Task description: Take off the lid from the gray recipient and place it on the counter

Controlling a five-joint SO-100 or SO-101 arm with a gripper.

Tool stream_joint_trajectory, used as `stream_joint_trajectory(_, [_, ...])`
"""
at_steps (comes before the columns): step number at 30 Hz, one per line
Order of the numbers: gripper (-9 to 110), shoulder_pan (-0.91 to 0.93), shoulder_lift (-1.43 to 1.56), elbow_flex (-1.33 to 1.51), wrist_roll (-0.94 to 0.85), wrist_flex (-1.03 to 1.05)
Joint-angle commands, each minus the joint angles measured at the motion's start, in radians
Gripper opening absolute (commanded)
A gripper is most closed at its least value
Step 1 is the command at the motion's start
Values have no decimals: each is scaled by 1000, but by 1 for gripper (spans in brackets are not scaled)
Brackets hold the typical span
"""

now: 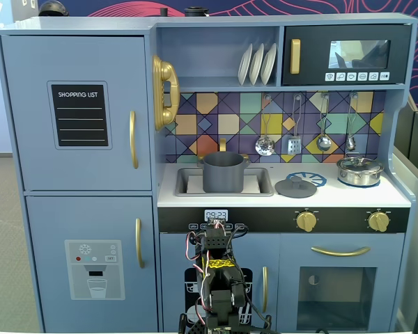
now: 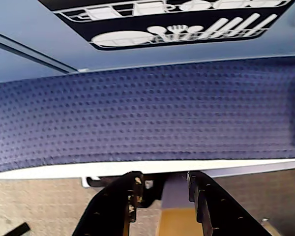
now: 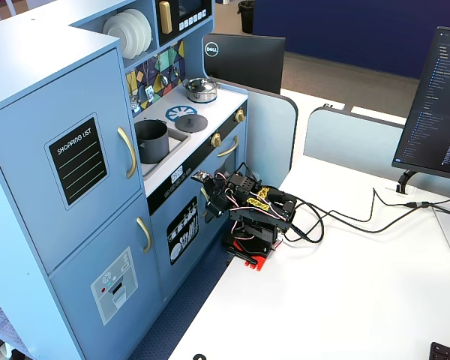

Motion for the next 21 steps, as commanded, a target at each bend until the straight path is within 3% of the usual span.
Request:
stream_joint_trajectory(1, [3, 25, -5, 15, -15, 179])
stream_joint_trajectory(21, [4, 29, -5, 15, -15, 181])
